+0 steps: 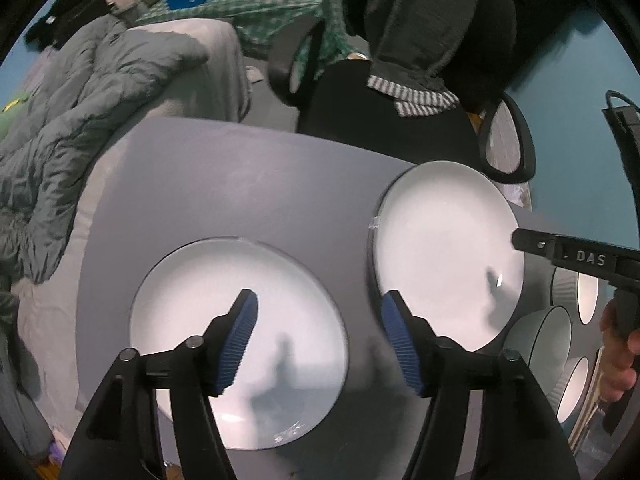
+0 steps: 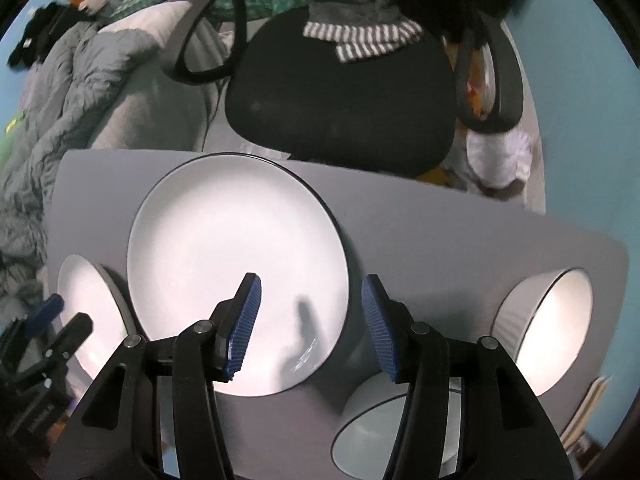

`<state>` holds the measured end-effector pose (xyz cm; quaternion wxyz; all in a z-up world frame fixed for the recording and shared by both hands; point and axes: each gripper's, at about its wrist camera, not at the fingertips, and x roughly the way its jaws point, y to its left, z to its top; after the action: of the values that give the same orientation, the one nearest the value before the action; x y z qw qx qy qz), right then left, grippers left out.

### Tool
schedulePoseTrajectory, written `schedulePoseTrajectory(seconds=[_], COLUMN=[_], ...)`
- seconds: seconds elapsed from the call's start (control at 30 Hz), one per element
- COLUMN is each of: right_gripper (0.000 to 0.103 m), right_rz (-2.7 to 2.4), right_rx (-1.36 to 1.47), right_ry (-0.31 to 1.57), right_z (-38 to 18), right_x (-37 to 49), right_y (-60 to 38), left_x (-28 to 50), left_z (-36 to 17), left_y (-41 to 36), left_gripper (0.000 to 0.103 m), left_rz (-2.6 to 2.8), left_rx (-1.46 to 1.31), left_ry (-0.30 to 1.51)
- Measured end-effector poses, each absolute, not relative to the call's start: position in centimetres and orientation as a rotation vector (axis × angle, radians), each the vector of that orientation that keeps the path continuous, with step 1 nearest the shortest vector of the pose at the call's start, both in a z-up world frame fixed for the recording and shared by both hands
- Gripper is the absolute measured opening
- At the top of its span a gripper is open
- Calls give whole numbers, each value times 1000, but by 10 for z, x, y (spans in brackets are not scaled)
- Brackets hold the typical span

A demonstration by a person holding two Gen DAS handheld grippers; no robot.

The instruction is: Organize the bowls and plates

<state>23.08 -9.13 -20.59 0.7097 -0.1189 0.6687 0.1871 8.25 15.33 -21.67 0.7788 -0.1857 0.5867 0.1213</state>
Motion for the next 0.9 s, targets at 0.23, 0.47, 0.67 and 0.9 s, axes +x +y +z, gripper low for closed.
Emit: schedulePoseTrajectory(seconds=[0.23,0.47,0.67,0.9], right_gripper=[55,57,57,57], right_rz=[622,862,985,1044], right_rx=[-449,-611,-692,-731], right_ry=[1361,1303,1337,1398], right_z=[-178,-180,-209,-243], right_x=[206,174,154,137], right_y=[-43,23,72,109], left_x=[39,-6,-37,-56], left_z=[-219,-234,-251,-274], left_y=[183,218,243,255], left_gripper=[71,71,71,71], left_rz=[360,483,571,596], left_rx=[-475,-613,-711,-773], left_ry=[1264,1270,1273,1290])
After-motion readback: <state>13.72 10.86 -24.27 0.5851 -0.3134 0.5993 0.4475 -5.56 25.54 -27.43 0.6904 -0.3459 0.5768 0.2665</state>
